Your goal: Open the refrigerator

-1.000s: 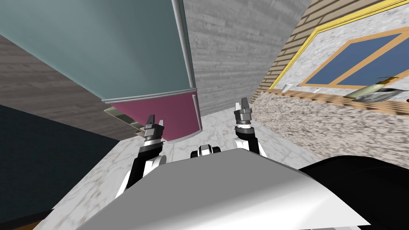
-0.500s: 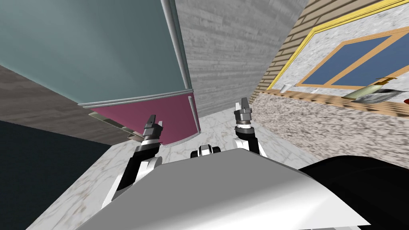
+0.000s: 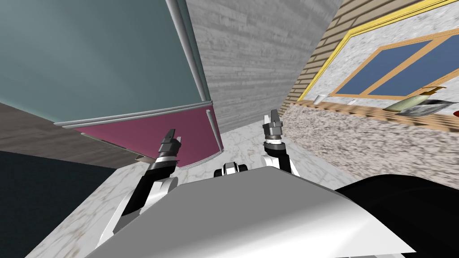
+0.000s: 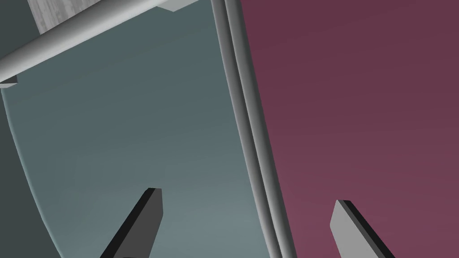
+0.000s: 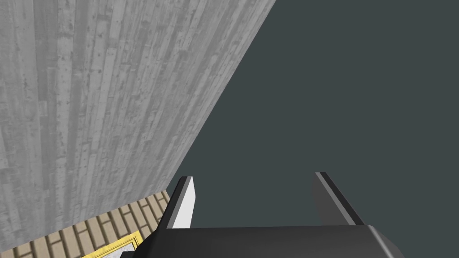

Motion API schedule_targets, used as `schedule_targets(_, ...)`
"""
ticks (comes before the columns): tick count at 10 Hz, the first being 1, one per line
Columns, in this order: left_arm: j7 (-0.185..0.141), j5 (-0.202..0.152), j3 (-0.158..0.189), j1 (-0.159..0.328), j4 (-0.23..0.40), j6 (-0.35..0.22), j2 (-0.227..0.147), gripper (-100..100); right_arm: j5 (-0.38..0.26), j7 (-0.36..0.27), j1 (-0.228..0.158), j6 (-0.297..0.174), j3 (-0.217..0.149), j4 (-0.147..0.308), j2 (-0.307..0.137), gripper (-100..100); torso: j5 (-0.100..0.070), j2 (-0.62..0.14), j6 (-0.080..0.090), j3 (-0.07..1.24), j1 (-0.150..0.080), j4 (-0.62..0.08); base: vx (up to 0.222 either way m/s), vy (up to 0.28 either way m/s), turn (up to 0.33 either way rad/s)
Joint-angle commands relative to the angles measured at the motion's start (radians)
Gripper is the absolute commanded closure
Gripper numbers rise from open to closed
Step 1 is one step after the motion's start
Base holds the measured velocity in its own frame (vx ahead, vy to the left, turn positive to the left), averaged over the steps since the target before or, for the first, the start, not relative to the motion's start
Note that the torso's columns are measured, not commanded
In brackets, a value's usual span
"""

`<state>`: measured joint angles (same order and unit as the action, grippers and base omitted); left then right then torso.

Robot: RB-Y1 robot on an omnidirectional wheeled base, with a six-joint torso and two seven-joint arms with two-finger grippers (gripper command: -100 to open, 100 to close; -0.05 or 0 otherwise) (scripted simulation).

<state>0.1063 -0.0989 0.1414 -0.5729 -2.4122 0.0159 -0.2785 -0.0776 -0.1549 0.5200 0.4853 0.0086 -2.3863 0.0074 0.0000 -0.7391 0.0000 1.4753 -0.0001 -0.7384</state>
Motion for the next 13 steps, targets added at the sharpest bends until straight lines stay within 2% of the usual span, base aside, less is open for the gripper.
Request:
schedule_targets(1, -0.001, 0.002, 0.017, -0.005, -0.018, -0.056, -0.033, -100, 0.0, 0.0, 0.0, 0.0, 0.0, 0.0, 0.0, 0, 0.0, 0.002, 0.0, 0.001, -0.001, 0.001, 0.115, -0.069, -0.033)
schedule_targets(7, -0.004, 0.007, 0.06, -0.02, -0.035, -0.189, -0.134, -100, 0.0, 0.0, 0.0, 0.0, 0.0, 0.0, 0.0, 0, 0.0, 0.001, 0.0, 0.001, 0.001, 0.0, 0.11, -0.06, -0.042)
schedule_targets(13, -0.008, 0.012, 0.112, -0.039, -0.05, -0.349, -0.251, -100, 0.0, 0.0, 0.0, 0.0, 0.0, 0.0, 0.0, 0, 0.0, 0.001, 0.0, 0.001, 0.0, 0.0, 0.141, -0.082, -0.048)
